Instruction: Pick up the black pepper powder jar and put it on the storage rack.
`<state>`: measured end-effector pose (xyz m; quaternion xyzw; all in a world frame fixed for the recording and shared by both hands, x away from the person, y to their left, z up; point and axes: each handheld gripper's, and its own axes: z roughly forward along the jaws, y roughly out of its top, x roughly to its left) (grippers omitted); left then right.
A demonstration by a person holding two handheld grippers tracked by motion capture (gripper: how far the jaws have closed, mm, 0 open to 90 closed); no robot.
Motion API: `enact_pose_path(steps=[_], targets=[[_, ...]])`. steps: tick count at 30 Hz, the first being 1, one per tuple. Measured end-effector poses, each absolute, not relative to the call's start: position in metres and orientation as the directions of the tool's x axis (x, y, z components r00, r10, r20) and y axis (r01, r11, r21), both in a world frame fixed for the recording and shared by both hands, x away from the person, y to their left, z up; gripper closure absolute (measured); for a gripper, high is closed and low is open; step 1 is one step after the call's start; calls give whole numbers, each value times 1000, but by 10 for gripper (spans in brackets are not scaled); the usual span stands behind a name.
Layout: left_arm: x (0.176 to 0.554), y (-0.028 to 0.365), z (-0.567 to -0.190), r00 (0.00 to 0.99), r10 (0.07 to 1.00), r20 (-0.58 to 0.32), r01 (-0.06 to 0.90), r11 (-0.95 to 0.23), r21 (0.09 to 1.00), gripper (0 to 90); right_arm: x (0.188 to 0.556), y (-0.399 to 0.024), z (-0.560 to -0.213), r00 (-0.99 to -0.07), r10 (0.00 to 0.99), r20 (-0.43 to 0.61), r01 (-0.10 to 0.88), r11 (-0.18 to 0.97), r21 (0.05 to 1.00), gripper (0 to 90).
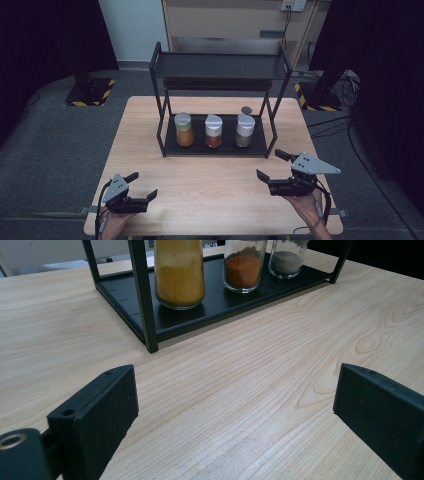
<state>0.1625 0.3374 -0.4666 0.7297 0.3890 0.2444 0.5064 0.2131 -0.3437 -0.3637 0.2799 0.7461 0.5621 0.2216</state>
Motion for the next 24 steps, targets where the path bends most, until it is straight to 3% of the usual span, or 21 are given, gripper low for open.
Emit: enact_pose_path(steps=[24], targets=[[162,338,-467,574,818,-38,318,-180,931,37,179,-370,-390,-669,743,-8,190,182,965,119]])
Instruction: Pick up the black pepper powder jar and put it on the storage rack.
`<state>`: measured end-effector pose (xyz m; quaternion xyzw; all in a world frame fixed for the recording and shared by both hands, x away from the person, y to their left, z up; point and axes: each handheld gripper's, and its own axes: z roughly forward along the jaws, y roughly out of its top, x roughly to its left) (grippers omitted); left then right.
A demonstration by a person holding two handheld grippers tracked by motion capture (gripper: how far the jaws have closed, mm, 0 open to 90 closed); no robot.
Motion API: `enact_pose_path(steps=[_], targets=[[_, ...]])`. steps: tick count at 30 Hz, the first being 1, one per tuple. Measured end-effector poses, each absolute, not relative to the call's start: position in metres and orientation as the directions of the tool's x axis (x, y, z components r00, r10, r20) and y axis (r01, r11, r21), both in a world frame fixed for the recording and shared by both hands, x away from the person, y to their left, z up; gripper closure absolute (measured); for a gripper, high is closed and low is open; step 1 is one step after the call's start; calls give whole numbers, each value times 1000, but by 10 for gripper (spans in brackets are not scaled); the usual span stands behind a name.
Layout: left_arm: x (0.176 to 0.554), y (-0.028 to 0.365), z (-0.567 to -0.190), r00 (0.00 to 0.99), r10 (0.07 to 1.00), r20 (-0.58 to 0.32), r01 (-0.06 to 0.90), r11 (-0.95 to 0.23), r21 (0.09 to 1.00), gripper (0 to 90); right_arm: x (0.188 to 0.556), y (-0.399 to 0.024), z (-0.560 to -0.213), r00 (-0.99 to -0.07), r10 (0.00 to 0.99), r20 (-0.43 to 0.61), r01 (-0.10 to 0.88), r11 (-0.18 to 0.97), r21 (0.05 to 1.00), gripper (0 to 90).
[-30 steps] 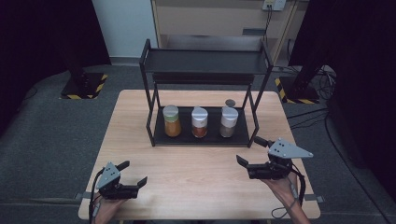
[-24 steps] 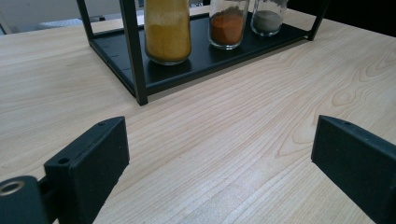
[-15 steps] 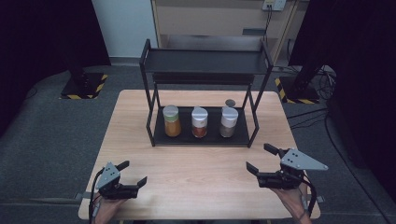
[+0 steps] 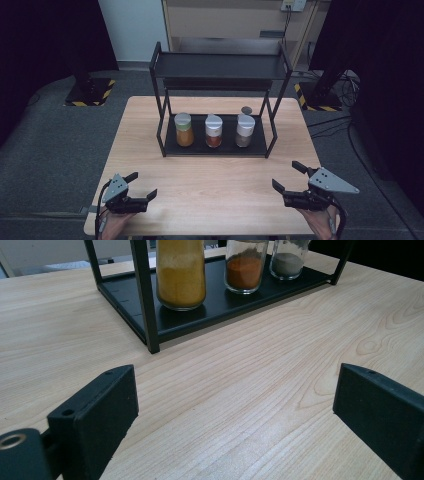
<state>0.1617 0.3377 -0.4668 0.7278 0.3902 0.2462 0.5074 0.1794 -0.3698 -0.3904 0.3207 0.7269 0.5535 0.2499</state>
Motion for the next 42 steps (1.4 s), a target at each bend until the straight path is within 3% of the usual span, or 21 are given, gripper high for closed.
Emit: enact_pose_path(steps=[15,42], targets=[[162,338,-467,574,818,-37,317,-180,931,37,186,-369,-419,-657,753,8,233,194,953,117],[162,338,-468,582,812,-36,311,-181,933,40,193,-368,-441,-670,742,5,249,218,944,116]])
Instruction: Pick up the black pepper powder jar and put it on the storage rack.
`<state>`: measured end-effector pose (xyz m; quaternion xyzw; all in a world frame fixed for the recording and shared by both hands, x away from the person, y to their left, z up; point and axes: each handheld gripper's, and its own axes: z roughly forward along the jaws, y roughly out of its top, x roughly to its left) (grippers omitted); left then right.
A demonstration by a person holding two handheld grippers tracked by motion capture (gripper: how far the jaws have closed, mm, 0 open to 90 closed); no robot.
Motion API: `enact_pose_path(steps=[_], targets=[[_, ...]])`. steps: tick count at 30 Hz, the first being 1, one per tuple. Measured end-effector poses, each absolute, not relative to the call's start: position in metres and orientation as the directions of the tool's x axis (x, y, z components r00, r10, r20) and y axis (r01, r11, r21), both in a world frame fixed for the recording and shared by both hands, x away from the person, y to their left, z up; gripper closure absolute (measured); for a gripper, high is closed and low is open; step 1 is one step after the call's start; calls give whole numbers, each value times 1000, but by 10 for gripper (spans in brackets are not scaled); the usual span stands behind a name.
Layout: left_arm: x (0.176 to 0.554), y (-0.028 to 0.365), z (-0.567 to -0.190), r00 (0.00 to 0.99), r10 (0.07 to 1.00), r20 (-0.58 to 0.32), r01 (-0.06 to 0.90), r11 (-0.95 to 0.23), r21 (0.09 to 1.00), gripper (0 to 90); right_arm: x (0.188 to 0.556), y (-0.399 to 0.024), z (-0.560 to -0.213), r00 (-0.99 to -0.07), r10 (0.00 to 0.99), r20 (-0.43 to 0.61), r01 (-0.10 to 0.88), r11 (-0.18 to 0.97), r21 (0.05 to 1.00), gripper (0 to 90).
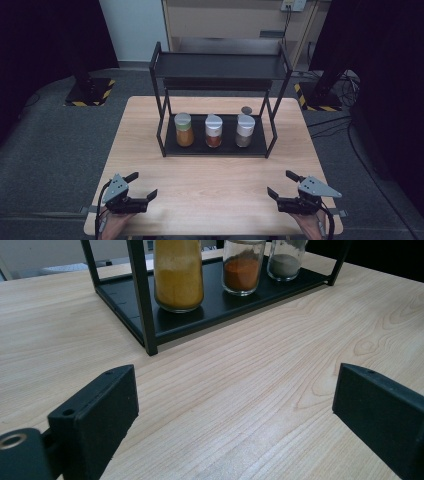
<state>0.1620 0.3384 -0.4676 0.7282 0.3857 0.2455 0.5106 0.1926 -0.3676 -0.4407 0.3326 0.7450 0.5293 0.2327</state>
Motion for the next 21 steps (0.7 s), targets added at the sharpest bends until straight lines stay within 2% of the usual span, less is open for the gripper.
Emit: enact_pose_path(steps=[21], targets=[[164,338,-468,594,803,-36,309,-186,933,41,198,-369,-446,-687,727,5,257,236,937,120]])
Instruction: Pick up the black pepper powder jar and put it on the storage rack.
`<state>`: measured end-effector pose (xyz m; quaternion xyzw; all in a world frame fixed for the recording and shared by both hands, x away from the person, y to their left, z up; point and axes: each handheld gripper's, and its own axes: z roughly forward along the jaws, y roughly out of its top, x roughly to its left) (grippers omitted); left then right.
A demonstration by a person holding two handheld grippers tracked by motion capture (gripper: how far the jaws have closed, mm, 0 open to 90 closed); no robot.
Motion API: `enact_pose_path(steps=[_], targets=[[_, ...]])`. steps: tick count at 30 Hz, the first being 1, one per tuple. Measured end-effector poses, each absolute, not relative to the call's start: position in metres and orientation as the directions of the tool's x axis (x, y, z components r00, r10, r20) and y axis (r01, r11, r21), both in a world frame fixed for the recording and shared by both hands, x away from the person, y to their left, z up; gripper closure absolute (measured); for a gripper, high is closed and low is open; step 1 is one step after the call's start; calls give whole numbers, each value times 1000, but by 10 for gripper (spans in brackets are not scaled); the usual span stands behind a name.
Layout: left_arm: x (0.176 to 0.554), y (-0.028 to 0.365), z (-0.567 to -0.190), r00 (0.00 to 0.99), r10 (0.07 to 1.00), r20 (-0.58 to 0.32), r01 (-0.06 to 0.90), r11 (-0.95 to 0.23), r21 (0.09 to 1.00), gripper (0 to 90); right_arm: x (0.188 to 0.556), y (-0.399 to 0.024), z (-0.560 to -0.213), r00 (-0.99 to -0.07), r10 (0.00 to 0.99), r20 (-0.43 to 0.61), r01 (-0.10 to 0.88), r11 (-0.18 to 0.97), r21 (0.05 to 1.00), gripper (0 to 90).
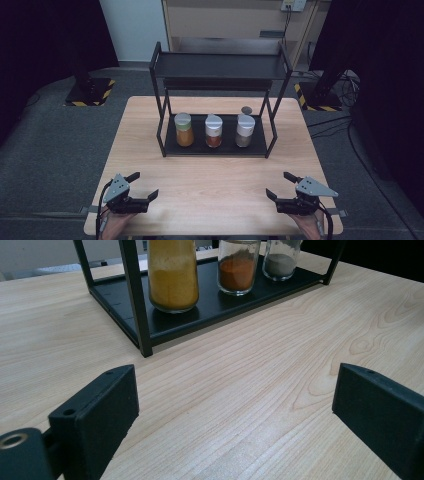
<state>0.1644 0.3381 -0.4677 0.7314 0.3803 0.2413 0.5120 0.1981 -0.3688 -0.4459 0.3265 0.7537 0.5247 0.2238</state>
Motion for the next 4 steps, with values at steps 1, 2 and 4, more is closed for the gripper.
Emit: enact_pose_path(steps=[1,2,4], targets=[[164,338,-468,594,804,-36,309,-187,933,41,198,-369,-446,-686,727,6,258,236,937,120],[164,338,-468,595,803,-35,309,-188,932,41,198,-369,-446,-686,728,7,259,236,936,119],[164,338,-468,595,803,-34,308,-188,933,41,199,-369,-446,-687,727,9,263,237,935,117]])
